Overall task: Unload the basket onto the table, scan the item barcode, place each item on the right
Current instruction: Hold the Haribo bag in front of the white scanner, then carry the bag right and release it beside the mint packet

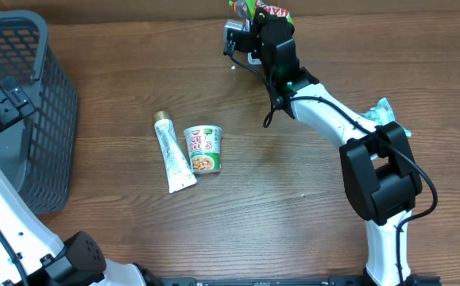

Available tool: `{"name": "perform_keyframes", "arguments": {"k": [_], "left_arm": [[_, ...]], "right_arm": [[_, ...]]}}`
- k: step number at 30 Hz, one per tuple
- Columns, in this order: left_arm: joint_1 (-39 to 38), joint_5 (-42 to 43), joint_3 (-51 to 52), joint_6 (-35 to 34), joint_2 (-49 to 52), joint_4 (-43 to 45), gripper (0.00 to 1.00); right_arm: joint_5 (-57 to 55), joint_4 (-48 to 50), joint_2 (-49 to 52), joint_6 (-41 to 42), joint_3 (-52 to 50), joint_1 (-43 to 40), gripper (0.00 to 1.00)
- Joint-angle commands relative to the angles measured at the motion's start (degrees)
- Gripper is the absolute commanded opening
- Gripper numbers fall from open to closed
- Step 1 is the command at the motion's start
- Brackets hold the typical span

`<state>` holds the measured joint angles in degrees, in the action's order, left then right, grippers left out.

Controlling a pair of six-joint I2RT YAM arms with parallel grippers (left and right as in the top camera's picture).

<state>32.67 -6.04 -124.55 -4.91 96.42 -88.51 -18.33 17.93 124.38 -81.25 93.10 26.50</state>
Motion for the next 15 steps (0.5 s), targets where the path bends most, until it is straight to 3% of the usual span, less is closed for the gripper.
{"name": "perform_keyframes", "arguments": {"k": [1, 3, 4, 9, 11, 15], "left_arm": [[-0.17, 0.09, -0.90, 0.00, -0.52, 0.07, 1.00], [-0.17, 0.09, -0.90, 0.00, -0.52, 0.07, 1.00], [-0.17, 0.09, -0.90, 0.00, -0.52, 0.07, 1.00], [-0.17, 0.11, -0.90, 0.00, -0.52, 0.09, 1.00], [-0.17, 0.09, -0.90, 0.00, -0.52, 0.09, 1.00], [-0.15, 0.09, -0.90, 0.00, -0.52, 0.07, 1.00]], "right_arm": [[-0.96, 0.74, -0.07, 0.52, 1.27, -0.52, 0.04], [-1.01, 0.04, -0.83, 5.20, 1.27, -0.48, 0.04], [0.07, -3.41, -2.75, 11.43, 1.27, -0.48, 0.04], [4.35, -19.06, -12.48, 26.18, 1.27, -0.48, 0.04], [7.78, -26.99, -18.32, 37.55, 1.27, -0.48, 0.04], [28.50, -45.18, -30.38, 61.64, 1.27, -1.92, 0.04]]}}
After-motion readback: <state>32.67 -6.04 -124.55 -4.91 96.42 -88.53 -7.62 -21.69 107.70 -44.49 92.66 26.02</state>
